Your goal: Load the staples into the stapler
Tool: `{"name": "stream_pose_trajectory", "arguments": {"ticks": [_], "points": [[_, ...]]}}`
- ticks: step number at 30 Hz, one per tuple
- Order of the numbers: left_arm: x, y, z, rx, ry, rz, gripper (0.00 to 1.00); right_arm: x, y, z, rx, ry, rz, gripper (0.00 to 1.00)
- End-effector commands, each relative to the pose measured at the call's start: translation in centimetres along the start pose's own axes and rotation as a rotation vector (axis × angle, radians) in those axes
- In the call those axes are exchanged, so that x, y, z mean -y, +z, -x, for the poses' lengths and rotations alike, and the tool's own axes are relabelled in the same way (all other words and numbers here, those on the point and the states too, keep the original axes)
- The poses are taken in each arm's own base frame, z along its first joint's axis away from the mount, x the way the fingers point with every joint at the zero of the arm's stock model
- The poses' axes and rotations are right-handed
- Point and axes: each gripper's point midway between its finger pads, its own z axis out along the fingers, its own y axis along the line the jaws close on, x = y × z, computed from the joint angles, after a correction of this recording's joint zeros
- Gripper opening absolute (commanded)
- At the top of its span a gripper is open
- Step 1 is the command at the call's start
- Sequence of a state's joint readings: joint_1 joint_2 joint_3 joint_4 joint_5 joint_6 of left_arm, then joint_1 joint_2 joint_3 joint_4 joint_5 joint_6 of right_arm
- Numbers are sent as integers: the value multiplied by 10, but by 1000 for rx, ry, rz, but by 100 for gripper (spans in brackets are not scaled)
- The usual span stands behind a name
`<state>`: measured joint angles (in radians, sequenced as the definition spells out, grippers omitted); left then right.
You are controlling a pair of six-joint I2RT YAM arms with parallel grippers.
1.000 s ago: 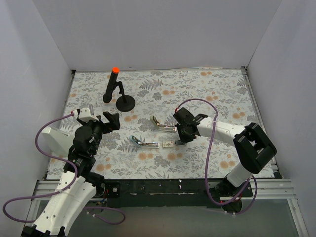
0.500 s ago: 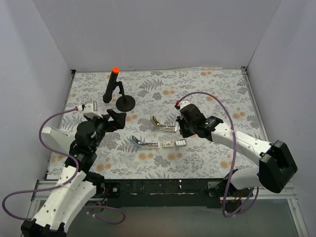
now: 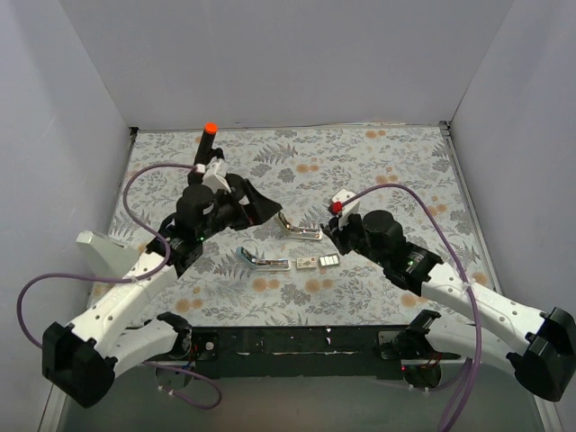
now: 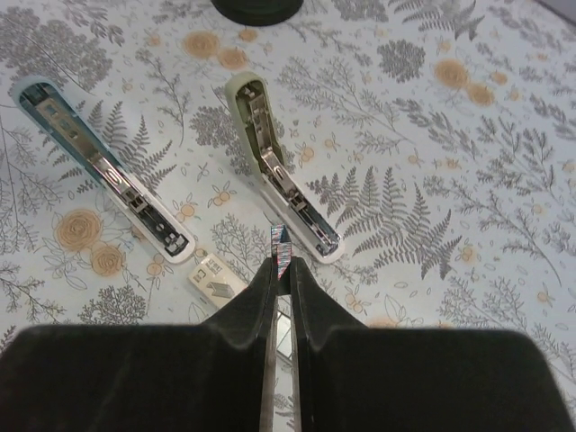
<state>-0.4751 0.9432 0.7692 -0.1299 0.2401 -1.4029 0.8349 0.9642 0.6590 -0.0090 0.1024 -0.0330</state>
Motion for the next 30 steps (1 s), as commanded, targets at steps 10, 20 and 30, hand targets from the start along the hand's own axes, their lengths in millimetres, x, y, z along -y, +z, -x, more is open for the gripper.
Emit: {"name": "stream_pose_trajectory", "arguments": {"ticks": [10,20,30], "points": [[69,72,-59,-75,7,-3,90,-16,-12,46,282,-78,72,7],[72,87,-81,-10,115,42,67,-18,-16,40,299,-54,79,7],[80,86,-96,14,189,38,46,-18,-16,41,302,-15,72,6]]}}
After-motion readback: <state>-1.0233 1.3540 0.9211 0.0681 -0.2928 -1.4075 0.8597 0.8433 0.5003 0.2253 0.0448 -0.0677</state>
